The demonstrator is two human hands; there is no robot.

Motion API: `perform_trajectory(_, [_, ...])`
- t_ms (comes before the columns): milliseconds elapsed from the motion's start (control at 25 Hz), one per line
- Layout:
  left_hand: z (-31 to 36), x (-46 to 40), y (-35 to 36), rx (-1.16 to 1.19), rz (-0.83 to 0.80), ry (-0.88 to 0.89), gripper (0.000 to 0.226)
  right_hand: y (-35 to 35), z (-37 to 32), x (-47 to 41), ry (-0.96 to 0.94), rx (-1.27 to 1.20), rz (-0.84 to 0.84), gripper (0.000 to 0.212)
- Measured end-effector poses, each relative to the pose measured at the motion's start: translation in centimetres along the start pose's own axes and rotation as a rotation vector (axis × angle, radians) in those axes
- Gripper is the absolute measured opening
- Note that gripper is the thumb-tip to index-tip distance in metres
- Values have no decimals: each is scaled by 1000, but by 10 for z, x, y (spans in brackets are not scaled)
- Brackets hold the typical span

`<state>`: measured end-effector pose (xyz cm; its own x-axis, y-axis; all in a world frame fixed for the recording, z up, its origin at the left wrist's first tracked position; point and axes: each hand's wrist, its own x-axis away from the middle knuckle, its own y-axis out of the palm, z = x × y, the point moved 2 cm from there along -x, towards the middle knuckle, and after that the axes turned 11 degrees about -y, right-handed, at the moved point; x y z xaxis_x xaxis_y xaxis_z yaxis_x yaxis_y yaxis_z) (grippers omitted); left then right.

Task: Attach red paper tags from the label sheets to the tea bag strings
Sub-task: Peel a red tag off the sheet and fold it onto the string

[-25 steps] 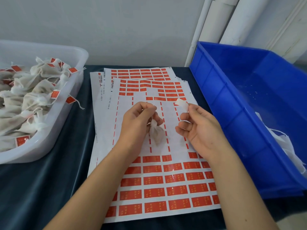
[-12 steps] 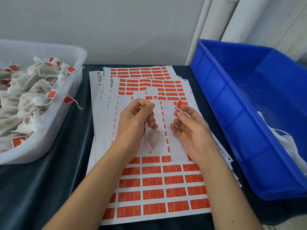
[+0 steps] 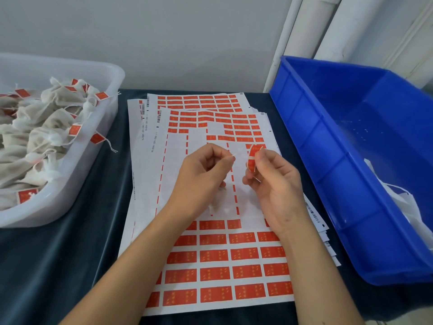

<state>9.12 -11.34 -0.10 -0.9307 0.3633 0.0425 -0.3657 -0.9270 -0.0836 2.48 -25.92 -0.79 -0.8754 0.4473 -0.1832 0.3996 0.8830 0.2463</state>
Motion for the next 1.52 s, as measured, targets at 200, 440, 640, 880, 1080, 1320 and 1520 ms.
perform_trajectory(200, [1,2,0,-98,-11,49,14,11,-2,3,-140,234,-33,10])
perform_trajectory(440, [2,4,2,-140,2,69,14,9,1,1,-155,295,-3,9])
perform_trajectory(640, [3,4,2,-138,6,72,15,9,0,1,-180,332,-3,8])
perform_trajectory(880, [4,4,1,-141,-12,65,18,10,-1,1,-248,403,9,6])
perform_trajectory(1080, [4,3,-1,-92,-35,50,22,12,-2,2,-370,512,6,4])
perform_trajectory(1320, [5,3,-2,-53,-38,22,21,11,-2,4,-528,609,-6,6])
perform_trajectory(1520, [6,4,-2,-46,-25,34,20,11,-1,4,-585,640,-53,11])
